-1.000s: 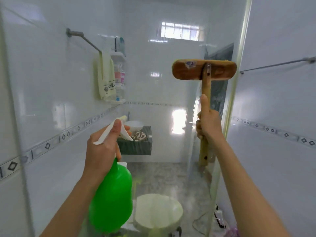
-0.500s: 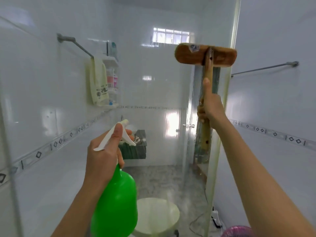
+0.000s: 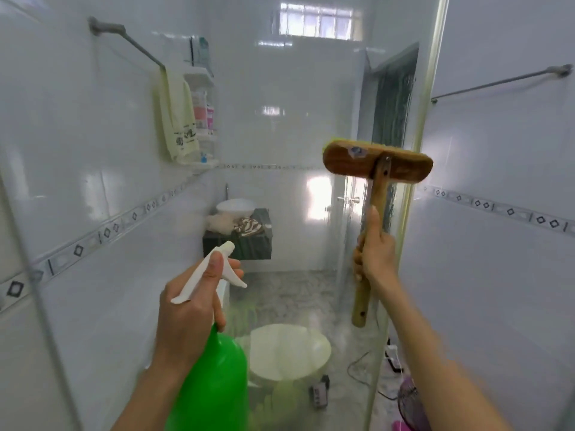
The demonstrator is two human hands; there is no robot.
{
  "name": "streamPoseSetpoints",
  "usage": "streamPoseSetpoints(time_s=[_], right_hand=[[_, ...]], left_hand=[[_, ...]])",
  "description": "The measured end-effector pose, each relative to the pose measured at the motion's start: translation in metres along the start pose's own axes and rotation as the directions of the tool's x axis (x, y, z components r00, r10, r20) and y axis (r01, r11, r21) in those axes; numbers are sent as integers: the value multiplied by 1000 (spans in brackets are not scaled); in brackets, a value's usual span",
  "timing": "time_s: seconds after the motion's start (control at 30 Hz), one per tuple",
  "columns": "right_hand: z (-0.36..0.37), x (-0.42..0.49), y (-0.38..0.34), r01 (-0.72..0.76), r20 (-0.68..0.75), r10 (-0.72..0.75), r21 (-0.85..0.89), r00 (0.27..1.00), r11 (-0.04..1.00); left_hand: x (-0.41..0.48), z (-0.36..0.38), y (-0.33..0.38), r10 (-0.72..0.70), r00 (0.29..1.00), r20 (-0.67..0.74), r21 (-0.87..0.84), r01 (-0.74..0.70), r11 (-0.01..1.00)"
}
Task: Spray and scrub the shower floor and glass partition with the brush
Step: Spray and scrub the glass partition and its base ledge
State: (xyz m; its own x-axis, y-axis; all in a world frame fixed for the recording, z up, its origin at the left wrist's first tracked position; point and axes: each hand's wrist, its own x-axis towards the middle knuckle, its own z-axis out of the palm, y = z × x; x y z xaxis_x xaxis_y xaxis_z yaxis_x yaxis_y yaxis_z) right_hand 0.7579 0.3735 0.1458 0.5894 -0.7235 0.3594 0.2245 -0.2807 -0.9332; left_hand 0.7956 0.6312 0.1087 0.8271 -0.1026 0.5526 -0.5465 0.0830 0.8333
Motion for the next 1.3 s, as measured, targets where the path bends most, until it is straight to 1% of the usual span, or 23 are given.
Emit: streamPoseSetpoints(time_s=[0.07,0.1,0.17,0.23,0.3,0.33,0.4,0.47,0.53,0.6,0.63,0.67,0.77,0.83,0.87,0.93,1.03,1.07,1.13,1.23,1.3], right_hand=[[2,8,-10,43,8,-43,-9,999,999],[1,4,-1,49,14,-49,-25,999,998],[-1,-17,43,57,28,-56,-55,998,997],[-4,-54,103,-15,32,17,-68,999,998],[-6,-84,139,-98,58,105,-116,993,988],[-7,-86,140,-108,69,119,-139,991,984],[-7,-70,116,-70,103,87,-161,991,985],[-7,-43,74,10,164,7,-101,986,995],[-8,-21,49,80,214,-65,-62,975,995],[-12,-23,62,117,246,-98,-63,964,991],[-18,-33,85,126,244,-100,-93,965,988],[-25,-46,115,120,236,-86,-134,968,984],[-45,-91,195,12,266,58,-253,962,967],[-45,-98,196,-11,277,86,-263,957,965],[-40,-91,180,4,265,69,-265,962,964],[-25,-68,135,87,264,-23,-235,964,968],[-11,-38,78,230,303,-180,-136,936,964],[-10,-36,73,286,291,-241,-121,926,951],[-13,-44,81,401,237,-357,-176,904,899],[-12,-63,99,453,183,-416,-289,891,843],[-4,-59,90,514,161,-489,-316,857,797]], left_hand=[[-5,0,-3,-11,1000,-11,12,12,1000],[-9,0,-5,-19,1000,-11,13,19,1000],[-16,-2,-8,-29,999,-17,7,29,1000],[-25,-4,-12,-40,999,-27,13,40,999],[-33,-5,-15,-53,998,-39,25,54,998],[-35,-5,-15,-61,997,-44,31,63,998],[-40,-2,-14,-75,996,-41,44,77,996],[-47,3,-13,-84,995,-51,49,87,995],[-53,7,-14,-86,994,-72,54,90,995],[-61,10,-13,-71,993,-91,62,77,995],[-66,12,-12,-64,993,-101,50,69,996],[-71,13,-12,-64,992,-112,31,68,997],[-87,8,-12,-85,987,-135,17,88,996],[-96,5,-13,-100,986,-134,27,104,994],[-99,4,-13,-112,985,-132,35,117,992],[-105,5,-14,-140,980,-142,62,150,987],[-112,6,-16,-156,975,-160,48,166,985],[-113,5,-16,-151,976,-158,40,159,986],[-114,4,-15,-137,979,-152,41,145,989],[-113,6,-14,-125,980,-154,49,133,990],[-112,9,-14,-114,981,-155,56,124,991]])
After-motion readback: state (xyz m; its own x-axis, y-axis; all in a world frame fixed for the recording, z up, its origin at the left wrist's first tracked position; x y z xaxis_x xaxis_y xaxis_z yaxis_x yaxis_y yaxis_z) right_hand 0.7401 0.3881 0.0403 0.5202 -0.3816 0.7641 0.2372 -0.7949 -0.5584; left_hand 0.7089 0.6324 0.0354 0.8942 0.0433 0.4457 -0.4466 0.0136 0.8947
